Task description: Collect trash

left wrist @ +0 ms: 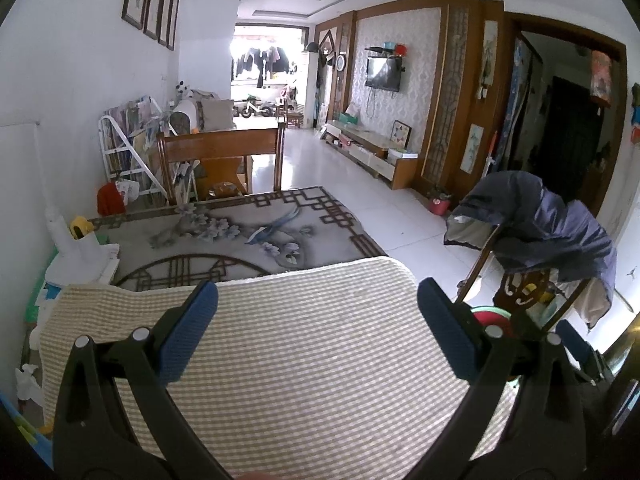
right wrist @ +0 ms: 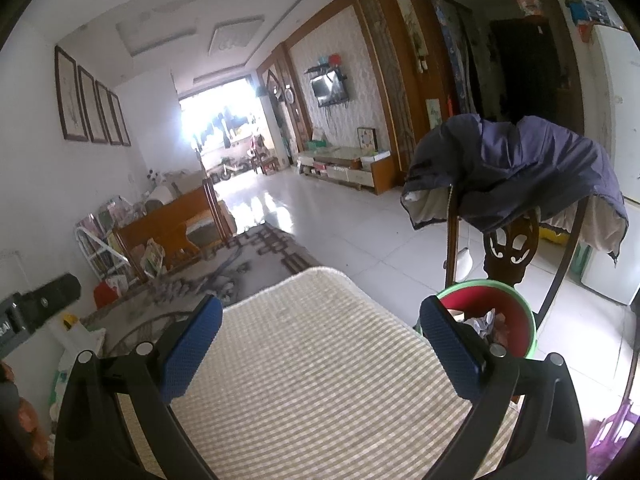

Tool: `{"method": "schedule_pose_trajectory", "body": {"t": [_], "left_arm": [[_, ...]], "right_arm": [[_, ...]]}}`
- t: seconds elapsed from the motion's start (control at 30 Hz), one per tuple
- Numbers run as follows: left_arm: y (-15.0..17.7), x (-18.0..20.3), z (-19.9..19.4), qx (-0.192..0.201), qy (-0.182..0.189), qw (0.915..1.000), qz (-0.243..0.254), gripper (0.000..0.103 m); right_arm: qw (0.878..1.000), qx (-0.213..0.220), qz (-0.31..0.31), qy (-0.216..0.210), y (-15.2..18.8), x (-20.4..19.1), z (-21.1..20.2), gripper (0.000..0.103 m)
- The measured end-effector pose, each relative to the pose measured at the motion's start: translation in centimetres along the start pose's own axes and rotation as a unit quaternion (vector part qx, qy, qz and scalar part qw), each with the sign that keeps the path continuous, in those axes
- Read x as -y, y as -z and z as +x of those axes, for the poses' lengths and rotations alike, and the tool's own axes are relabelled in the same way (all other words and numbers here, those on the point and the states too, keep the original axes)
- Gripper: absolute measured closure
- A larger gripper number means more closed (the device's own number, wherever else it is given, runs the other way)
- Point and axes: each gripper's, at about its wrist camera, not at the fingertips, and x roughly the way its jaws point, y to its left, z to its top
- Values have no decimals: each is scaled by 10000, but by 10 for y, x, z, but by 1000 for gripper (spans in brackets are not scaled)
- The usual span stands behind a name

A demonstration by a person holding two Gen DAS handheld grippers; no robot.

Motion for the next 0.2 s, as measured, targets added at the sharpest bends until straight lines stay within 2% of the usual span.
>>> {"method": "schedule_pose_trajectory", "body": {"t": [0.1, 0.2], "left_arm": [[4, -2, 6, -76, 69, 9999, 50, 5], [15, -10, 15, -239, -94, 9997, 48, 5]], "right_arm": [[9983, -560, -137, -45, 12, -1, 34, 7], [9915, -1236, -390, -62, 40, -4, 76, 7]]}}
